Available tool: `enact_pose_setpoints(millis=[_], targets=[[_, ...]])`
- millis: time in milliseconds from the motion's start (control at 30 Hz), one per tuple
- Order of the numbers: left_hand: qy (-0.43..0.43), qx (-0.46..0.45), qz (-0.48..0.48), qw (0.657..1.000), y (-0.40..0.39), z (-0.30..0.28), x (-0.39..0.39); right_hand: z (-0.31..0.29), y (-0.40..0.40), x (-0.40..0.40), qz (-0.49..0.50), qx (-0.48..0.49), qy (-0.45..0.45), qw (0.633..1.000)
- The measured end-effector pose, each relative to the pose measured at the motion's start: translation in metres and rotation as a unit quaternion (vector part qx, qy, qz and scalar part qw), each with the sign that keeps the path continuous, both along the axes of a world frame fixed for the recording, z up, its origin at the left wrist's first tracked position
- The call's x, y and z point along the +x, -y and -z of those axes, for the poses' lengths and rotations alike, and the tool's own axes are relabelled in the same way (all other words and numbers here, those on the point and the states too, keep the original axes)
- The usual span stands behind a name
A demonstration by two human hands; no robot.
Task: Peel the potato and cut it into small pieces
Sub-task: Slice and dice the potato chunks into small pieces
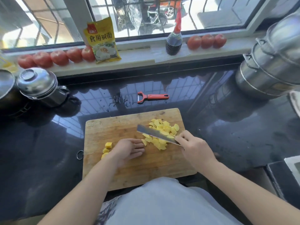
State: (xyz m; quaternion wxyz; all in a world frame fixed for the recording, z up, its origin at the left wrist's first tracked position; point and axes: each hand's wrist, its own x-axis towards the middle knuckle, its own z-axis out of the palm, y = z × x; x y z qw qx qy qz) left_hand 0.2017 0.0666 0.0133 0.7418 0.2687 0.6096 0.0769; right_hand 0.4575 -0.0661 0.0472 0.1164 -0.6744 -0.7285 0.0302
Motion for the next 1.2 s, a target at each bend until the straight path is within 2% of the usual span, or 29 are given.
enact_pose_setpoints(millis=[67,133,167,200,267,333,367,400,500,633,700,733,800,833,933,1000,1033,1067,1133,1200], targets=[[-0.102,0.048,-0.059,0.992,-0.015,-0.012,-0.007,0.006,0.005,0.010,-0.012,0.028,0.052,0.998],[-0.217,0.178,-0.039,0.959,-0.019,-0.033,-0.011,0.013,0.006,0.015,-0.015,0.062,0.101,0.993],[-0.254,0.267,0.019,0.929,-0.012,-0.050,-0.009,0.018,0.005,0.015,-0.020,0.080,0.122,0.989],[-0.255,0.350,0.095,0.896,-0.002,-0.064,-0.002,0.022,0.004,0.013,-0.025,0.099,0.136,0.986],[-0.184,0.429,0.271,0.842,0.027,-0.079,0.019,0.028,-0.001,0.007,-0.027,0.135,0.131,0.982],[-0.144,0.453,0.445,0.759,0.054,-0.071,0.046,0.030,-0.007,-0.003,-0.016,0.157,0.107,0.982],[-0.140,0.454,0.494,0.728,0.062,-0.060,0.058,0.031,-0.010,-0.008,-0.012,0.164,0.101,0.981],[-0.142,0.458,0.511,0.714,0.068,-0.046,0.066,0.032,-0.011,-0.012,-0.009,0.168,0.101,0.981],[-0.157,0.455,0.483,0.732,0.062,-0.020,0.072,0.031,-0.008,-0.021,-0.020,0.169,0.110,0.979],[-0.210,0.450,0.455,0.739,0.036,-0.009,0.073,0.027,0.002,-0.026,-0.029,0.155,0.122,0.980],[-0.198,0.474,0.420,0.748,0.032,-0.018,0.076,0.029,0.006,-0.025,-0.023,0.148,0.130,0.980],[-0.171,0.495,0.419,0.742,0.033,-0.023,0.076,0.031,0.007,-0.024,-0.019,0.144,0.132,0.981],[-0.100,0.524,0.473,0.701,0.038,-0.030,0.074,0.033,0.008,-0.023,-0.015,0.139,0.129,0.982],[-0.088,0.535,0.514,0.665,0.040,-0.030,0.073,0.031,0.008,-0.022,-0.018,0.134,0.126,0.983],[-0.173,0.547,0.606,0.552,0.032,-0.021,0.073,0.020,0.007,-0.023,-0.017,0.112,0.130,0.985],[-0.235,0.542,0.616,0.521,0.023,-0.020,0.076,0.013,0.008,-0.025,-0.013,0.081,0.132,0.988],[-0.254,0.540,0.607,0.525,0.017,-0.021,0.077,0.011,0.009,-0.026,-0.009,0.064,0.133,0.989],[-0.260,0.538,0.585,0.549,0.011,-0.023,0.077,0.010,0.010,-0.028,-0.005,0.042,0.131,0.990],[-0.241,0.533,0.490,0.647,-0.003,-0.031,0.065,0.010,0.016,-0.030,0.000,-0.006,0.104,0.995],[-0.230,0.509,0.364,0.745,-0.019,-0.040,0.035,0.010,0.025,-0.031,0.009,-0.052,0.038,0.998]])
